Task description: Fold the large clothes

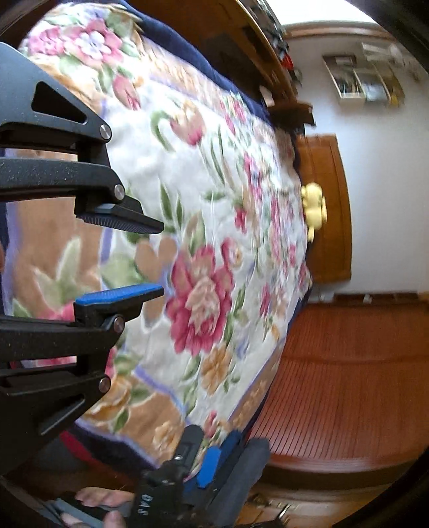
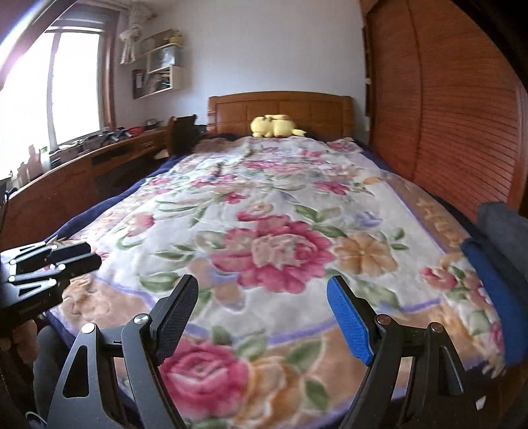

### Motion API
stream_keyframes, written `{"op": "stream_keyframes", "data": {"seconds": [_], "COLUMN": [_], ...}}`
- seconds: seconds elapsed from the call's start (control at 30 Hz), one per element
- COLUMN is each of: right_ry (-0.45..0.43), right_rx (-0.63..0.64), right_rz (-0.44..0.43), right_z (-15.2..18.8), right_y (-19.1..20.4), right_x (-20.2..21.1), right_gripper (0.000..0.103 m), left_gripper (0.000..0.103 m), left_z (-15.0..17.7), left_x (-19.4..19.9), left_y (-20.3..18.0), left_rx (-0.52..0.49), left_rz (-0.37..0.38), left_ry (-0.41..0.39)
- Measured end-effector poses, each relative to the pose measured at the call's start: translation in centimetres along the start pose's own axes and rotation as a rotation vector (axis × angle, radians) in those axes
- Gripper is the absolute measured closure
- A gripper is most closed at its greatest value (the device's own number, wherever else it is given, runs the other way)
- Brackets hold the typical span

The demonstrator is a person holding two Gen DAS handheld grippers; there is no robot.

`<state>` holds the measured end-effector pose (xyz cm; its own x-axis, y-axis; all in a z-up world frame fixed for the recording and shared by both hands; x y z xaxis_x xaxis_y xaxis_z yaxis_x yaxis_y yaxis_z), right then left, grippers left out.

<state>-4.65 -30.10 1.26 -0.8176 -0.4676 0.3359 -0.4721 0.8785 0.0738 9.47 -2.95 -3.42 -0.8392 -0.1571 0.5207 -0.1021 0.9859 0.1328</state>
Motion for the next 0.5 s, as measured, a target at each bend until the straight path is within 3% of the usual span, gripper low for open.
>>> {"op": "stream_keyframes", "data": {"seconds": [0.03,0.23,0.5], "right_ry": [-0.001,-0.017,-0.041], "right_rx": [0.003,0.014,0.017], "right_rz": [-0.006,-0.031,-0.037], "right_z": [-0.5,0.3,1.3], "right_y": [-1.8,-1.0,-1.2], "right_x": [-1.0,-2.2,-2.9], "right_gripper": [0.021,0.021,0.021], "left_gripper": [0.071,0.071,0.071], "left_z": [0.1,0.4,0.9], "left_x": [0.2,1.2,2.7], "left_y": [0.5,2.6,3.6], "left_rx": [0.011,0.049,0.076], "left_rz": [-0.01,-0.072,-0.095], "left_ry": [-0.005,-0.02,-0.038]}}
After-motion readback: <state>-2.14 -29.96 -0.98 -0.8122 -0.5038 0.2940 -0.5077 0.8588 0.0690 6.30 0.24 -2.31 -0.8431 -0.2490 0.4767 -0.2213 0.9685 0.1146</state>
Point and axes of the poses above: each gripper's, at about its wrist camera, not at the fingertips, and x roughly against the way its jaws point, y to its left, z to its underside, the point moved 1 cm from there along -x, roughly the way its jaws point, and after that the axes turned 14 degrees about -z, right-handed, at the moved point
